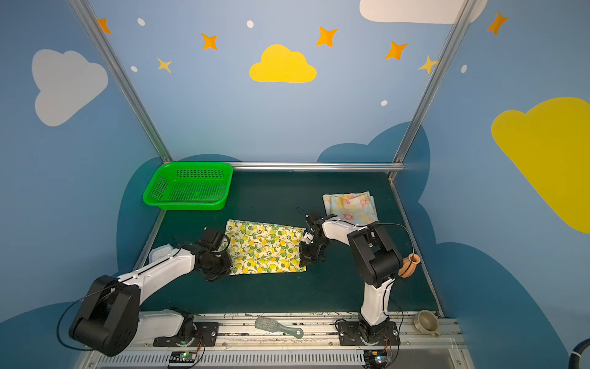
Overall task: Fold and stack skirts
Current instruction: Smooth out the skirt at the center of the table.
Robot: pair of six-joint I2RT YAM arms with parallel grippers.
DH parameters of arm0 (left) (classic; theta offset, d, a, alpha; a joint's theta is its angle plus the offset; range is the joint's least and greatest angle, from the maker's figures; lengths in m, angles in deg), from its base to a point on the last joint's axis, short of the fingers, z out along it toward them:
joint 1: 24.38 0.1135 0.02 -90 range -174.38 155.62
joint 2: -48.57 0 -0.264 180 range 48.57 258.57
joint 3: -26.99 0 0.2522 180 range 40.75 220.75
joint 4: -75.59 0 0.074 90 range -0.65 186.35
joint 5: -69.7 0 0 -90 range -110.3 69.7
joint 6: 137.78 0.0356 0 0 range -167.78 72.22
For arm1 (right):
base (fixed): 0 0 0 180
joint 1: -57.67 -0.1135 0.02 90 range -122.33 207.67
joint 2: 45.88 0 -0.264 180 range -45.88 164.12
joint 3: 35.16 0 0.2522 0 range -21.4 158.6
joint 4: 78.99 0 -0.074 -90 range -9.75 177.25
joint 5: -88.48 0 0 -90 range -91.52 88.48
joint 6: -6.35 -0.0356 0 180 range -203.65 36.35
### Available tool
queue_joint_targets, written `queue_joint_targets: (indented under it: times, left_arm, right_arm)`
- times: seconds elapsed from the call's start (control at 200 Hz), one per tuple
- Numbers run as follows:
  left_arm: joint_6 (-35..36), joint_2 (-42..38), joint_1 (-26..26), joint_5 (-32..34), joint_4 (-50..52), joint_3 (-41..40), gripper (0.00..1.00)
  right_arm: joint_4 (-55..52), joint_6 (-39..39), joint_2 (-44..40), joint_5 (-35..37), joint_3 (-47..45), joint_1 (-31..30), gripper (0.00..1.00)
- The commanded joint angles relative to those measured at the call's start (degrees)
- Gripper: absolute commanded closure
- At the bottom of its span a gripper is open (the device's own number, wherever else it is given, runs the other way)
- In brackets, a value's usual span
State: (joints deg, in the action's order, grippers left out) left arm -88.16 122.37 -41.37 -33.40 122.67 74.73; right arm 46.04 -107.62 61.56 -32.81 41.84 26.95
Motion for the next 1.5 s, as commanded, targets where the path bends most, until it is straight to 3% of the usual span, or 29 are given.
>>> queue_joint_targets:
  times: [0.0,0.2,0.531,1.011,1.101,1.226,1.281,1.327,1.497]
  left_arm:
    - [-2.04,-2.17,0.97,2.49,2.75,-0.13,0.96]
    - [-1.97,0.38,2.05,2.79,3.24,0.54,0.96]
    - [-4.79,-8.80,3.47,0.10,4.99,2.87,0.95]
    - [-1.92,0.35,7.85,0.58,2.58,0.91,0.96]
    - [-0.06,-0.67,7.92,0.55,3.73,2.81,0.96]
    - [2.54,-2.94,7.14,-0.22,5.60,7.92,0.96]
    - [3.19,-3.55,6.23,-1.13,5.63,10.16,0.96]
    - [3.20,-3.62,5.07,-1.10,5.53,12.21,0.96]
    - [2.86,1.91,0.23,-2.64,3.16,19.61,0.95]
  right_arm:
    - [-0.44,0.85,0.93,0.79,-0.36,0.22,1.00]
    - [-3.21,1.43,0.23,0.72,1.62,0.22,1.00]
    - [-10.71,2.08,-5.93,-0.42,9.37,0.89,1.00]
    - [-7.73,2.37,7.35,-3.60,22.97,10.43,1.00]
    - [-7.83,3.11,9.22,-1.22,24.05,11.01,1.00]
    - [-5.76,3.38,7.99,-4.39,20.46,12.46,1.00]
    - [-4.52,3.63,6.76,-6.58,17.78,13.16,0.75]
    - [-3.68,3.41,5.67,-7.57,15.66,13.65,0.65]
    - [0.77,3.70,1.97,-11.94,8.24,13.95,0.59]
